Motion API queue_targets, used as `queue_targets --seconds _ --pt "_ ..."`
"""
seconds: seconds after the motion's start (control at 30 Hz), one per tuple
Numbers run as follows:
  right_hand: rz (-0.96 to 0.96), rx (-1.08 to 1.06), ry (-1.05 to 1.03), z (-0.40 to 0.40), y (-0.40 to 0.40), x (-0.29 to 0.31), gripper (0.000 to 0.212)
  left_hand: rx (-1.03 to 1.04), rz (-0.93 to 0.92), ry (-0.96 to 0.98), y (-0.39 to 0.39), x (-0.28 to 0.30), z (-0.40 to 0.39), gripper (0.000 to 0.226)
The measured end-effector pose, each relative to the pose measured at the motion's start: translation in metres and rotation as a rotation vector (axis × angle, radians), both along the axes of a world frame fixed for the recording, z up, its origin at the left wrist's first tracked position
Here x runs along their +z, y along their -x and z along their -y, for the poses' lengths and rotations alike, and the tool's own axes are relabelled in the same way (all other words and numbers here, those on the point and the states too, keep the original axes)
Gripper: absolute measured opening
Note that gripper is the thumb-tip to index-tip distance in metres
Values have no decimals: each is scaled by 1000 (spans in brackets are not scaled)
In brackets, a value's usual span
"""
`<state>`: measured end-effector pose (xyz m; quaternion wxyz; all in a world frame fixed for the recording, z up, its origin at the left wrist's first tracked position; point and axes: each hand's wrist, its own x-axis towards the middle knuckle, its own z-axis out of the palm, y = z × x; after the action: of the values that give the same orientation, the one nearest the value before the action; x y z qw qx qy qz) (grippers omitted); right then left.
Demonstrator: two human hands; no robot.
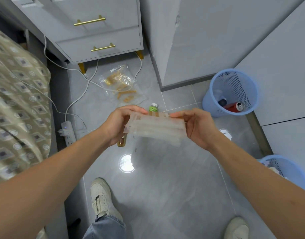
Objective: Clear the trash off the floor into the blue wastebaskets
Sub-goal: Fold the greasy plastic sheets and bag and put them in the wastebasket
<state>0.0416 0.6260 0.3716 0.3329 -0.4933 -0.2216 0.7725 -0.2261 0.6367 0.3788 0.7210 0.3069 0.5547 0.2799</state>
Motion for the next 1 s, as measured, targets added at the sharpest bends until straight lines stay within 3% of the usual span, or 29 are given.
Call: queue_targets --seconds 0.1,0.2,0.23,0.33,0.47,0.63,0.77,0.9,1.0 --pt "146 80 -79 -1 -4 -1 27 -18 66 63 -4 5 0 42" --pt "229 80 -142 4 -10 -7 25 -90 -115 -70 -11 0 4 23" --pt "238 69 -148 7 -12 -8 25 -95 -163 -109 -15 -2 6 26" --pt "289 18 -140 22 -23 -16 26 -80 -191 -173 -31 -6 15 27" --pt "386 -110 -134 52 -56 -38 17 -166 -311 -303 -77 -28 28 5" --pt "483 -215 -125 110 -144 -66 24 -268 -349 -351 -181 -68 56 5" --pt "625 -305 -103 173 -241 -81 34 -416 -279 -329 -290 -86 84 9" --pt "790 -339 -65 228 -335 -87 40 -584 -254 -333 -397 -95 119 32" --pt "910 -274 -57 259 -388 -98 49 -729 -338 -414 -460 -114 143 48"
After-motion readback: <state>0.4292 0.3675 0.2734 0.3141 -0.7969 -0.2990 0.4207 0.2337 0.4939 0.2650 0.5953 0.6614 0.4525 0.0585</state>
